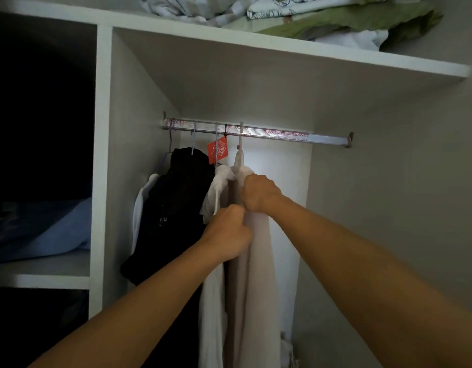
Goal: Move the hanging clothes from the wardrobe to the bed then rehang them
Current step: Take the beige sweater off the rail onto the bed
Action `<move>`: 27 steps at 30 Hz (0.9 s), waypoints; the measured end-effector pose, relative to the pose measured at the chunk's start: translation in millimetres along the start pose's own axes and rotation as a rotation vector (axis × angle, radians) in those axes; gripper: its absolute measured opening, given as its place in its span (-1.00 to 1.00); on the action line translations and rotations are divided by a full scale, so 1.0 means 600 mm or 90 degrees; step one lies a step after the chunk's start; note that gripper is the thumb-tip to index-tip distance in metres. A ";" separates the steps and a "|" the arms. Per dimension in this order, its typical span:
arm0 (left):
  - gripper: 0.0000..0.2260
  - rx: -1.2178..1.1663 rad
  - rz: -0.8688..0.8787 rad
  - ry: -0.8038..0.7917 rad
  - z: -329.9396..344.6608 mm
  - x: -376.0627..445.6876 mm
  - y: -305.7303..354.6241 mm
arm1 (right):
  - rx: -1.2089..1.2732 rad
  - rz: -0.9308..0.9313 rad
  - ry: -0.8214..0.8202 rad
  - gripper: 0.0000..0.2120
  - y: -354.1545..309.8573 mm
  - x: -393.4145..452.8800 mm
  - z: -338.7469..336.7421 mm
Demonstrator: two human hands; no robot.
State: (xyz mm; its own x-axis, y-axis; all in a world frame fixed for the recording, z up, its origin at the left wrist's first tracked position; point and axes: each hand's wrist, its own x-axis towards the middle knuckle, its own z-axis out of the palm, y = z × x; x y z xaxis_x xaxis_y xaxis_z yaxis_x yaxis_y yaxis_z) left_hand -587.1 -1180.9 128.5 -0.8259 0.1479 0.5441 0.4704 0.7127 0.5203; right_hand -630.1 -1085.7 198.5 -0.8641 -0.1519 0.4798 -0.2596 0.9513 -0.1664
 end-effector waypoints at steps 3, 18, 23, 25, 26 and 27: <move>-0.90 -0.005 0.008 0.006 0.002 -0.002 -0.003 | 0.038 -0.003 0.059 -0.95 0.009 0.002 -0.002; -0.82 -0.005 -0.017 0.004 -0.002 -0.011 -0.005 | 0.068 0.022 0.031 -0.85 0.100 0.020 0.037; -0.72 0.024 -0.055 -0.010 0.027 0.001 0.011 | 0.044 0.008 0.013 -0.77 0.182 -0.052 0.034; -0.76 0.022 -0.067 -0.024 0.046 0.005 0.017 | 0.043 0.007 0.016 -0.80 0.210 -0.089 0.029; -0.77 0.023 -0.075 -0.029 0.055 0.007 0.016 | 0.049 0.004 0.020 -0.81 0.222 -0.109 0.025; -0.74 0.024 -0.077 -0.027 0.064 0.009 0.015 | 0.054 0.001 0.026 -0.80 0.235 -0.131 0.019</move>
State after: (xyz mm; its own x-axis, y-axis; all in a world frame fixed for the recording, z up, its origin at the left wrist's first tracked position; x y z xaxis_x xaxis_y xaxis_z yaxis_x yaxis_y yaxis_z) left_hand -599.3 -1147.4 110.6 -0.8885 0.0881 0.4504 0.3559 0.7519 0.5550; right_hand -604.0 -942.7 127.4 -0.8462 -0.1380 0.5146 -0.2962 0.9247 -0.2391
